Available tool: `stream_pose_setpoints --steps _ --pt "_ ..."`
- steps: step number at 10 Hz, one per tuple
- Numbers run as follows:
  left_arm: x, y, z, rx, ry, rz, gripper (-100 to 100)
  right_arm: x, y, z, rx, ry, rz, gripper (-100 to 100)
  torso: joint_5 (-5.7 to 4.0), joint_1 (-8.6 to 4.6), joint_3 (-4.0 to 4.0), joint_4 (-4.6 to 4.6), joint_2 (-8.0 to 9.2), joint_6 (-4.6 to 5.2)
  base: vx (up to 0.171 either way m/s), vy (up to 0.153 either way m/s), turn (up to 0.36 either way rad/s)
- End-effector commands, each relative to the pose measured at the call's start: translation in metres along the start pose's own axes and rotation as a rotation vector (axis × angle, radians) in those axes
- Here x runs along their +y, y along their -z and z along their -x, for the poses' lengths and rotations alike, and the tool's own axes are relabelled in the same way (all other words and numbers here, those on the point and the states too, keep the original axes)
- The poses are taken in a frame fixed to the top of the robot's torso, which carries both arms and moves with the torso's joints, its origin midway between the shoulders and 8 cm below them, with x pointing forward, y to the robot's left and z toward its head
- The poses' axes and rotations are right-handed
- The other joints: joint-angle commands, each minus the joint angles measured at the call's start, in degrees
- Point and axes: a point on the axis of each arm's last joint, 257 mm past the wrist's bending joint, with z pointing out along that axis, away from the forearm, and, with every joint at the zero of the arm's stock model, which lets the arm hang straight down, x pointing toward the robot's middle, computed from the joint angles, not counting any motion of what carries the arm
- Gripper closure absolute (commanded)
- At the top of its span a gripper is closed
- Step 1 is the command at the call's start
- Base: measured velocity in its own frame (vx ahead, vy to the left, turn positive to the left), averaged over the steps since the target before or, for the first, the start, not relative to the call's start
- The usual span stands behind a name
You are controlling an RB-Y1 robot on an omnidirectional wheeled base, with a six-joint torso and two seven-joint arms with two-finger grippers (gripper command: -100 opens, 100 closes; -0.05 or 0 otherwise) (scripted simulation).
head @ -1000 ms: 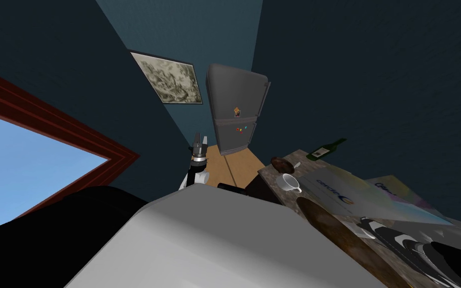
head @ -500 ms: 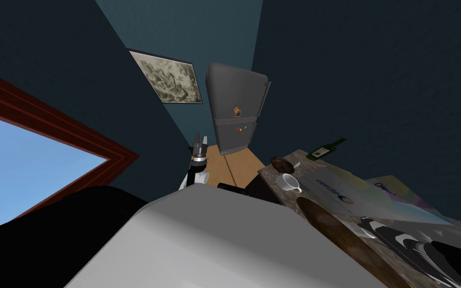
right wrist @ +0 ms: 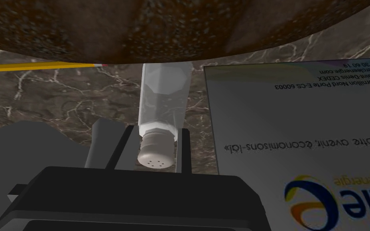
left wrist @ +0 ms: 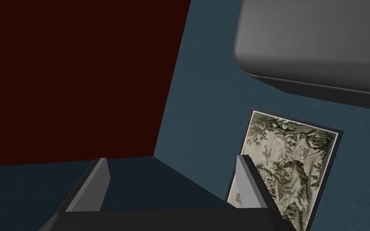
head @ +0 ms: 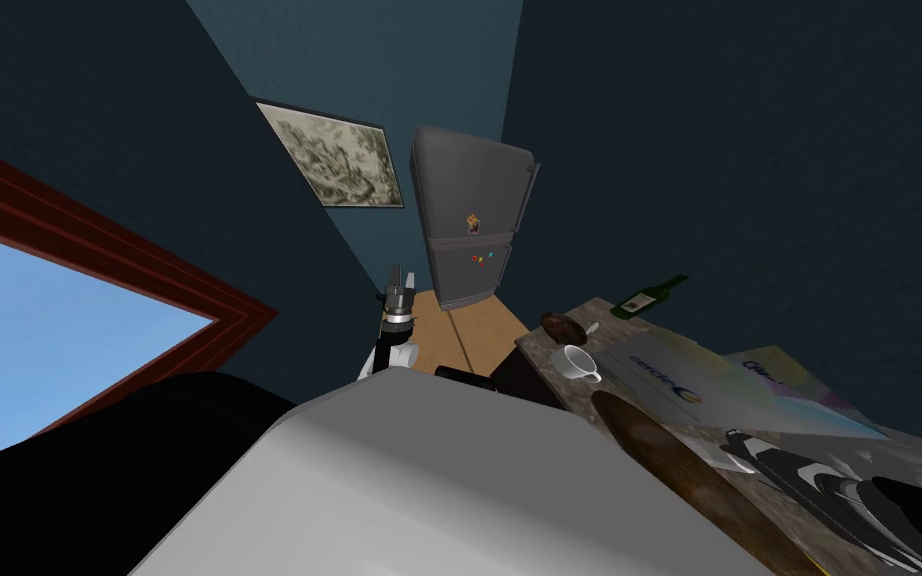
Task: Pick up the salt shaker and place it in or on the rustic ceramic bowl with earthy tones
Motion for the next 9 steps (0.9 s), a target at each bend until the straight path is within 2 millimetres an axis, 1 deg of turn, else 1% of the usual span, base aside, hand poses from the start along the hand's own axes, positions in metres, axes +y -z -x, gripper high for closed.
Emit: stream_pose_setpoints --steps 1,4,9 --pt "0.000 0.000 0.000 0.000 0.000 0.000 0 0.000 0.009 0.004 -0.004 -0.007 -0.012 100 0.00 0.00 0.00 0.00 0.00 0.00 0.043 0.062 -0.086" --pt "0.000 0.000 0.000 0.000 0.000 0.000 0 -0.003 0.023 0.011 -0.007 -0.018 -0.037 100 0.10 0.28 -0.10 -0.05 -0.15 -0.03 0.047 0.063 -0.066" --pt "0.000 0.000 0.000 0.000 0.000 0.000 0 -0.007 0.054 0.017 -0.006 -0.057 -0.080 100 0.15 0.33 -0.12 -0.10 -0.15 -0.03 0.044 0.057 -0.080"
